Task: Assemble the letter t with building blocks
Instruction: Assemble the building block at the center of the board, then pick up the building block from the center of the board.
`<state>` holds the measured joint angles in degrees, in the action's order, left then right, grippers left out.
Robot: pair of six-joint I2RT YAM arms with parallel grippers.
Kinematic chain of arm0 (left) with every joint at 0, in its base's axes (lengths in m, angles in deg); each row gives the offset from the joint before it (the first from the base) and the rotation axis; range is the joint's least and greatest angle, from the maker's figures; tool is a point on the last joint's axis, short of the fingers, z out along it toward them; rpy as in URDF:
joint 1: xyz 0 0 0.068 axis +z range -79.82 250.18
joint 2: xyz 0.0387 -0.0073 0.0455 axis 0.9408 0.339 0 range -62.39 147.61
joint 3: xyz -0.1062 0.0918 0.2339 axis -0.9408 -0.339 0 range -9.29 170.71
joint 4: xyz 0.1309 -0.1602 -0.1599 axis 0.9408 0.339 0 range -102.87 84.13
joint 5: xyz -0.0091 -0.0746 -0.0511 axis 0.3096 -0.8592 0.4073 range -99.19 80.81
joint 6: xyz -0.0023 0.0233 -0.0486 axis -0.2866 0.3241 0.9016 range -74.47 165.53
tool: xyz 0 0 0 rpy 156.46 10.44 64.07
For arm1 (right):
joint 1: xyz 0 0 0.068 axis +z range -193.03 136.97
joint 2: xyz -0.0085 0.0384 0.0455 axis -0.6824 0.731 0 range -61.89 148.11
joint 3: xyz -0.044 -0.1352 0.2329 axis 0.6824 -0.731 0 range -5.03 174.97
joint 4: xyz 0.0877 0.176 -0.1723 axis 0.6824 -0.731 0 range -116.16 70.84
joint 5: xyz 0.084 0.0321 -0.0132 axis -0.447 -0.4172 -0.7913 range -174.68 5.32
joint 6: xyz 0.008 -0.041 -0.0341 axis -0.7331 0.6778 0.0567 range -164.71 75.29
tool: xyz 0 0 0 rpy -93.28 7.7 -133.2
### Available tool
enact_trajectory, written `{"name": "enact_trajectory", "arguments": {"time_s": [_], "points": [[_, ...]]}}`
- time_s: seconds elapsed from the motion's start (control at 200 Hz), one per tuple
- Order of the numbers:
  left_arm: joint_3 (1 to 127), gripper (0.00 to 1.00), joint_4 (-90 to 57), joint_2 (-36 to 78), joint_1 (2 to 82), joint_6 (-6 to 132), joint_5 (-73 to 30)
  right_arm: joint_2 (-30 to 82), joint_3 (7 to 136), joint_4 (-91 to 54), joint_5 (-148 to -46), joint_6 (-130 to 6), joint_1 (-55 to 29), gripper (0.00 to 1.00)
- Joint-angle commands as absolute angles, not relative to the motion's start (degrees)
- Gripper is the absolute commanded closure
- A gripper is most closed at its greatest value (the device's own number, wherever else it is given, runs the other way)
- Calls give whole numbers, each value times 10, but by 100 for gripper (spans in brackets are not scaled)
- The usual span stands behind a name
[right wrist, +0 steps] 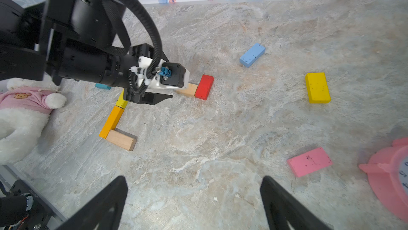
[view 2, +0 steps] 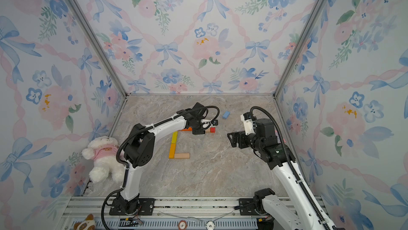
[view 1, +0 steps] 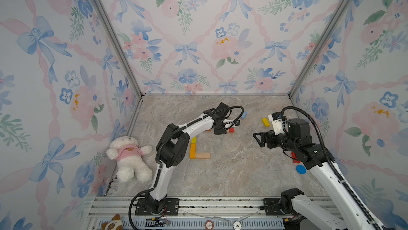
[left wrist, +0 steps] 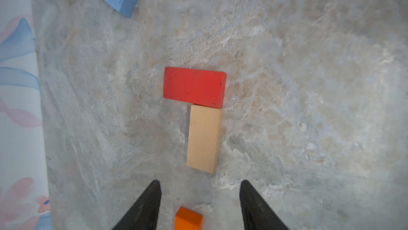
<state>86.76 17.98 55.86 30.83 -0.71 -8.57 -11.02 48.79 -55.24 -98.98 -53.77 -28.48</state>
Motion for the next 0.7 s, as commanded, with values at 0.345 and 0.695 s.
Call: {"name": "enact_trajectory", "arguments": {"time_s": [0.345, 0.695], "points": [[755, 29, -26, 237, 407, 272, -190, 11, 634, -734, -870, -557, -373, 4], [617, 2, -51, 5, 434, 361, -210, 245, 723, -655, -848, -489, -432, 6]]}}
